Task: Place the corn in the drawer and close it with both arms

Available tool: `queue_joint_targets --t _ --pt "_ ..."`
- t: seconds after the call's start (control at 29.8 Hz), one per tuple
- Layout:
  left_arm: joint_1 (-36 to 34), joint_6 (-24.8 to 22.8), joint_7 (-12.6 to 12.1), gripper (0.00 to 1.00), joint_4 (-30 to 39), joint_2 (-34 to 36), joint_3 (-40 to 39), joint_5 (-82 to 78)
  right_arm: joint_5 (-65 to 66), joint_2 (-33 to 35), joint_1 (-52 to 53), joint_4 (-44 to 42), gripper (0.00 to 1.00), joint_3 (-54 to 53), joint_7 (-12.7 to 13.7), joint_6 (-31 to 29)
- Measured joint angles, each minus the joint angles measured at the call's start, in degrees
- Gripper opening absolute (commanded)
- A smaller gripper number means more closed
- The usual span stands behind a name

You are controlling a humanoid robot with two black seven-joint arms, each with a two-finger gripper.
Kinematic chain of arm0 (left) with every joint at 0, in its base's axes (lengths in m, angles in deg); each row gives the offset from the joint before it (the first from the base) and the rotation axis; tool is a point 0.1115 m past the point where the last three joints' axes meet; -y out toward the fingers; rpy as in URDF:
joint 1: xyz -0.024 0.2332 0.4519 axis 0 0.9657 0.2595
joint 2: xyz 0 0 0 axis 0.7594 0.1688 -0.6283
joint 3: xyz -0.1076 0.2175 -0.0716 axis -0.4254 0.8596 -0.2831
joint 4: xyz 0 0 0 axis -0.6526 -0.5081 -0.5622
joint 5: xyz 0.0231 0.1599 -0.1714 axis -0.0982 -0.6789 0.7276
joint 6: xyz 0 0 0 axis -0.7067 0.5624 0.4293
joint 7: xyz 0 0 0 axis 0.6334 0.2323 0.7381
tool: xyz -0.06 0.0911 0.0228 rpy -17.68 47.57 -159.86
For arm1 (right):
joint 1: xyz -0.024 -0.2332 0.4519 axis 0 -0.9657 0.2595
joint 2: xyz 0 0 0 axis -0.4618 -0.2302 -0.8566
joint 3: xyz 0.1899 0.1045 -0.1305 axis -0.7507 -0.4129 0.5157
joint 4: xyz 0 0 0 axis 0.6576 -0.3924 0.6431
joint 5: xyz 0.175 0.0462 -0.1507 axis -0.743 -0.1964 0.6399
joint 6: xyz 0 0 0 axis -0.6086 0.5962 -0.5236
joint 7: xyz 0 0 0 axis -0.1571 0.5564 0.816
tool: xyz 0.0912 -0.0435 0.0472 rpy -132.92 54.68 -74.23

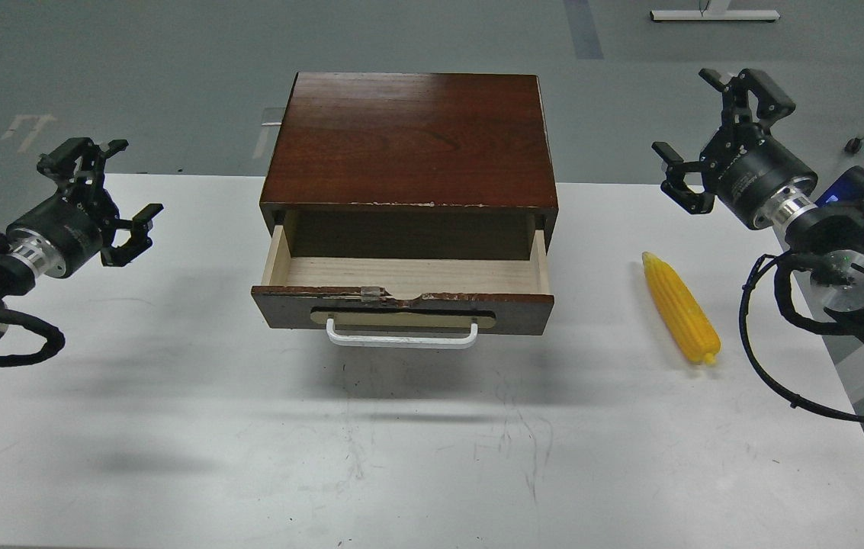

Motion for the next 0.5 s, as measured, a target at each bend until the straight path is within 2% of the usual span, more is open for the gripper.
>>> queue_joint_targets --t 0.5 --pt "-0.04 0.00 0.42 0.98 -0.09 0.40 0.11 0.62 -0.02 1.03 -0.26 1.39 1.00 -0.37 0.25 -0.25"
